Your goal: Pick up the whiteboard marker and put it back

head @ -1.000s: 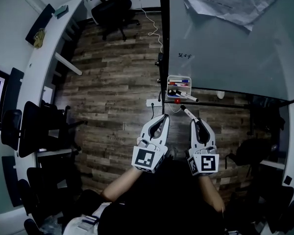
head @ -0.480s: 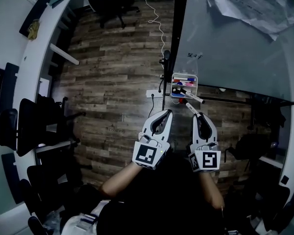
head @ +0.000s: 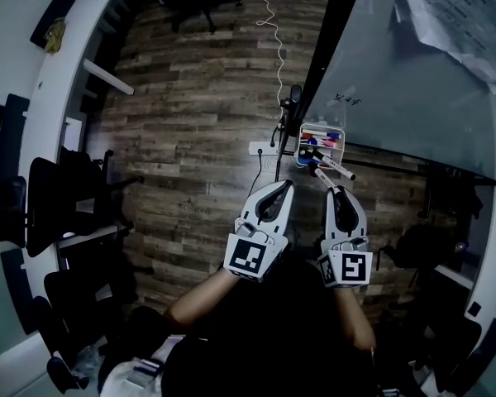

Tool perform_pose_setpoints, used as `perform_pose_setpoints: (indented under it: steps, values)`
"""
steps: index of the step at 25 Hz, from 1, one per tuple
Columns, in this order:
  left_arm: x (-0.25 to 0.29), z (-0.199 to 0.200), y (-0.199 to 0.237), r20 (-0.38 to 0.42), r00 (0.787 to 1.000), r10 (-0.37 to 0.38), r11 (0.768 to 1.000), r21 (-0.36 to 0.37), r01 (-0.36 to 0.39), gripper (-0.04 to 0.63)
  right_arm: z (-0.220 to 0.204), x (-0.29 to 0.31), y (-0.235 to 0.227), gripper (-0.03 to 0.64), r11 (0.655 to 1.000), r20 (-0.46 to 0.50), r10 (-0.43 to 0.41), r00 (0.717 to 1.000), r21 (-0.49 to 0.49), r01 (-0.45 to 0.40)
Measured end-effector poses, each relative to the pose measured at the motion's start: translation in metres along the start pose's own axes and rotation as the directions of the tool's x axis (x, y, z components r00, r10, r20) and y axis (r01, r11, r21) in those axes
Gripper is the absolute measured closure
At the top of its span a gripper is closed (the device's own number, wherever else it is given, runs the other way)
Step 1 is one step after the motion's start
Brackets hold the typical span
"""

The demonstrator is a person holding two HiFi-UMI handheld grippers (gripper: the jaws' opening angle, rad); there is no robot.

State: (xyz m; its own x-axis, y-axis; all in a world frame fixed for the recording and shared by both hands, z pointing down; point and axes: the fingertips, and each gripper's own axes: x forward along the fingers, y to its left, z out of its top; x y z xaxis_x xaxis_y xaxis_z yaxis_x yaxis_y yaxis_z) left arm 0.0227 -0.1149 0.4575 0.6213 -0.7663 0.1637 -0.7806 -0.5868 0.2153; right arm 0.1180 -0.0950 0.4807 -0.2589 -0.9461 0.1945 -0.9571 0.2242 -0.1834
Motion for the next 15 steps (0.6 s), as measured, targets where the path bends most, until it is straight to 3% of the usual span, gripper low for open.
perform_pose_setpoints:
  steps: [15]
  values:
    - [0.011, -0.008, 0.018, -0.026, 1.000, 0.011, 1.000, -0.028, -0.011, 0.588, -0.018, 0.023, 0.000, 0.535, 1.000, -0.058, 0.005, 0.998, 0.014, -0.005]
